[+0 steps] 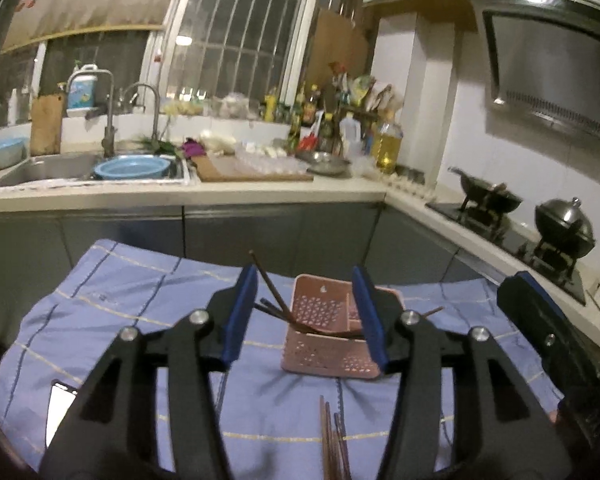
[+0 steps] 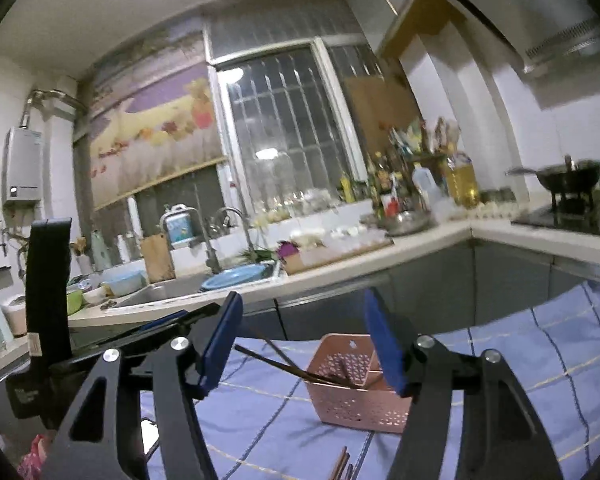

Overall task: Organize utensils
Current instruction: 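Carry a chopstick in the right tool into the pink caddy while the left tool carries another, then bring both open tools back over the chopstick pile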

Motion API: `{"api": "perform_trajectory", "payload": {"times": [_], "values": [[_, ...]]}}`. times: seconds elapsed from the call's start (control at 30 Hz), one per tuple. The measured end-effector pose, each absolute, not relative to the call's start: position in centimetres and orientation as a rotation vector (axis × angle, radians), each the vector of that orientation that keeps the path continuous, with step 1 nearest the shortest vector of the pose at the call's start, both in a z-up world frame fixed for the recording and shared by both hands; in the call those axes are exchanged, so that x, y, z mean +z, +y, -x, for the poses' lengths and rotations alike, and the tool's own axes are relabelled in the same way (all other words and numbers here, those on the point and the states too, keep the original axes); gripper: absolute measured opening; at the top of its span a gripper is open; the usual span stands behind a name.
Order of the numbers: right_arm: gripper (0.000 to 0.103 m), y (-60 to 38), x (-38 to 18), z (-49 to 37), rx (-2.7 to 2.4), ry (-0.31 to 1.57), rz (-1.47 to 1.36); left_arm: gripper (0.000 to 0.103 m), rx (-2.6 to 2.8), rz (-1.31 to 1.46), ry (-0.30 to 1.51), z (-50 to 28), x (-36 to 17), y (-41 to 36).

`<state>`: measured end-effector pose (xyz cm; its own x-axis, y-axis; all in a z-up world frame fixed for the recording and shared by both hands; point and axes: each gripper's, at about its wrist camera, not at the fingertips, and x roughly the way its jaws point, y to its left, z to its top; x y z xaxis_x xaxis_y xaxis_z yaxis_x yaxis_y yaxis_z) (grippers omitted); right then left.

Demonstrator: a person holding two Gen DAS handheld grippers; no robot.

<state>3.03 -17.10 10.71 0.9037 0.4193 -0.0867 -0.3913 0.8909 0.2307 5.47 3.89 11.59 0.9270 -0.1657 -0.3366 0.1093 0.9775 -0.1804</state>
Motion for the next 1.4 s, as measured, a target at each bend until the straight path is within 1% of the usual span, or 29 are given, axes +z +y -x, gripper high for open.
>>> {"api": "perform_trajectory", "payload": {"times": [0.2, 0.3, 0.33, 0.37, 0.4, 0.43, 0.47, 0.5, 0.57, 0.63, 0.67, 0.8, 1.0, 1.17, 1.4], "values": [[0.063, -17.4, 11.1, 2.5, 0.465, 0.067, -0.190, 0.047, -0.157, 0.143, 0.290, -0.8, 12.0, 5.1], [0.063, -17.3, 9.0, 4.6, 0.485, 0.112, -0.163, 0.047, -0.180, 0.104, 0.294, 1.4, 10.5, 5.6], [0.062, -17.0, 7.4, 4.8, 0.492, 0.172, -0.148, 0.047, -0.192, 0.091, 0.308, 1.8, 9.8, 5.7], [0.057, -16.8, 6.3, 4.8, 0.493, 0.224, -0.133, 0.047, -0.208, 0.080, 0.328, 2.2, 9.1, 5.7], [0.045, -16.4, 4.7, 4.5, 0.485, 0.297, -0.110, 0.047, -0.243, 0.069, 0.370, 2.5, 7.7, 5.6], [0.039, -16.0, 2.4, 3.9, 0.461, 0.400, -0.085, 0.047, -0.259, 0.065, 0.399, 2.5, 6.9, 5.3], [0.029, -15.9, 0.8, 3.2, 0.445, 0.478, -0.080, 0.047, -0.288, 0.062, 0.457, 2.3, 5.4, 4.9], [0.024, -16.0, -2.0, 2.1, 0.422, 0.614, -0.098, 0.047, -0.307, 0.063, 0.496, 2.3, 4.2, 4.5], [0.020, -16.3, -5.2, 0.8, 0.400, 0.773, -0.146, 0.047, -0.336, 0.061, 0.593, 1.7, 1.6, 3.6], [0.019, -16.7, -7.5, 0.0, 0.393, 0.875, -0.198, 0.045, -0.371, 0.055, 0.715, 0.9, -1.4, 2.4], [0.019, -16.8, -8.1, 0.0, 0.394, 0.896, -0.208, 0.043, -0.381, 0.056, 0.762, 0.5, -2.5, 2.0], [0.019, -15.8, -8.8, 0.7, 0.417, 0.916, -0.172, 0.039, -0.398, 0.067, 0.920, -0.9, -6.7, 1.2], [0.020, -14.4, -9.5, 1.2, 0.416, 0.920, -0.059, 0.036, -0.375, 0.050, 0.998, -1.5, -9.7, 1.1], [0.020, -14.5, -9.5, 1.0, 0.355, 0.882, 0.009, 0.035, -0.364, 0.015, 0.987, -1.8, -9.8, 0.5], [0.020, -16.0, -9.9, 1.0, 0.318, 0.873, -0.025, 0.035, -0.353, -0.012, 0.981, -2.4, -9.6, -0.3]]}}
